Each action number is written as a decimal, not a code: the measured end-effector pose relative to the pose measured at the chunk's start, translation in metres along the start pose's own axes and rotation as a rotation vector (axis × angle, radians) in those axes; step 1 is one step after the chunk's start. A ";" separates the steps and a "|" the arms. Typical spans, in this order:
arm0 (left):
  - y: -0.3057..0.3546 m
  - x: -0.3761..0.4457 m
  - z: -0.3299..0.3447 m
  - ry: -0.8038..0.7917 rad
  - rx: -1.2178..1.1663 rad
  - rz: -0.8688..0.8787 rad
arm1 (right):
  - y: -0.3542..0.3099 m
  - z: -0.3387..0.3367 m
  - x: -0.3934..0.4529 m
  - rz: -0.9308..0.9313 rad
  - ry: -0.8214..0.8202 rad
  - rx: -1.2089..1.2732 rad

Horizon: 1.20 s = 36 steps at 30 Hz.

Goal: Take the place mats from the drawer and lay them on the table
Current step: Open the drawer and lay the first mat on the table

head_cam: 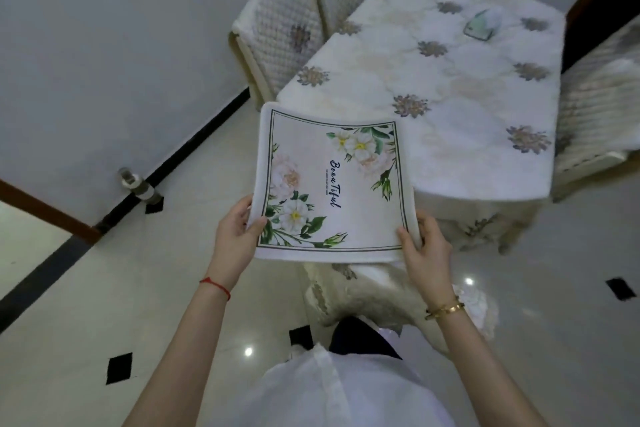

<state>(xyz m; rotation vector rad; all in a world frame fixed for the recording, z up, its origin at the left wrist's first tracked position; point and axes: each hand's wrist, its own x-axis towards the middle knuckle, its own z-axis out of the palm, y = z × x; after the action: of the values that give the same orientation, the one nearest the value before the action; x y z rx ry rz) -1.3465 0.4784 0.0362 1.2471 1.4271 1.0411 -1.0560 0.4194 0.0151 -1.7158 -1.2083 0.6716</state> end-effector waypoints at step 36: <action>-0.043 0.360 0.255 -0.392 0.310 -0.017 | 0.149 0.010 0.274 0.454 0.313 -0.204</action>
<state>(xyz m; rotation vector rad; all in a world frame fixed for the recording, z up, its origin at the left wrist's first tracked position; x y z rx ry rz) -1.1189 0.8345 -0.0978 1.5584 1.3161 0.5322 -0.8969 0.6602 -0.1052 -2.2031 -0.6907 0.5244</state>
